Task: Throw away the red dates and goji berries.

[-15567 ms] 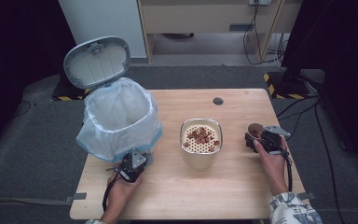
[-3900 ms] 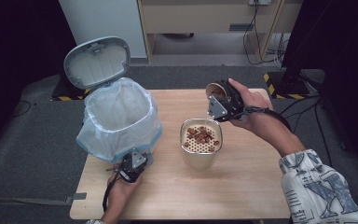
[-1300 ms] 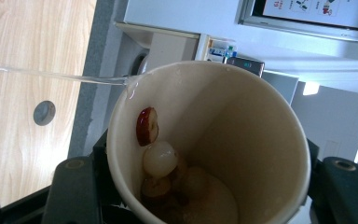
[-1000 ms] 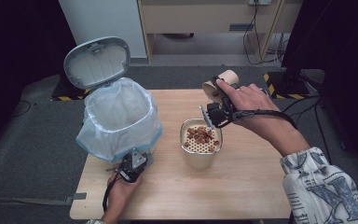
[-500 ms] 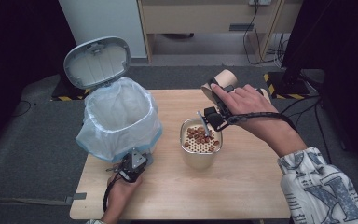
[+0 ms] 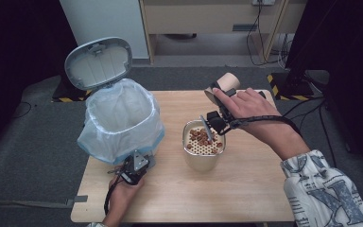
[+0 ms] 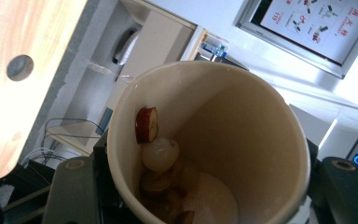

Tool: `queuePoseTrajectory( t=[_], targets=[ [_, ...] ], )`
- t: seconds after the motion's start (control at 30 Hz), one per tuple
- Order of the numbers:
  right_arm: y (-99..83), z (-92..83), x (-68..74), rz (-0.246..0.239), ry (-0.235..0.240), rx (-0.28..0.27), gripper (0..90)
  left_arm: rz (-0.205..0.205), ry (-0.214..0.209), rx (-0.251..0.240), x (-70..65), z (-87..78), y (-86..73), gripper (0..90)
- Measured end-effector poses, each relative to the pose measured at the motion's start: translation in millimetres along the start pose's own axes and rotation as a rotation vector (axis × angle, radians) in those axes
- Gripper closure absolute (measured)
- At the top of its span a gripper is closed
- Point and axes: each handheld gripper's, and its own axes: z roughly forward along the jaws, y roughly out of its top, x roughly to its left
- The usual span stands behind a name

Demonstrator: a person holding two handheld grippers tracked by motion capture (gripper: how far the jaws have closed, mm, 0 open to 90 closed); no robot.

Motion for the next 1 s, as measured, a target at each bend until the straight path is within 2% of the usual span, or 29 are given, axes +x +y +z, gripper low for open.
queuePoseTrajectory(
  t=[0.27,1.0],
  targets=[
    [-2.7,-1.5,-2.6,0.023,-0.003,0.002,35.7,0.0,0.0,0.0,0.0,0.0,0.0,89.8],
    [-7.3,-4.3,-6.4,0.046,-0.015,0.001,35.7,-0.002,0.002,-0.001,-0.4,0.1,0.0,89.8]
  ],
)
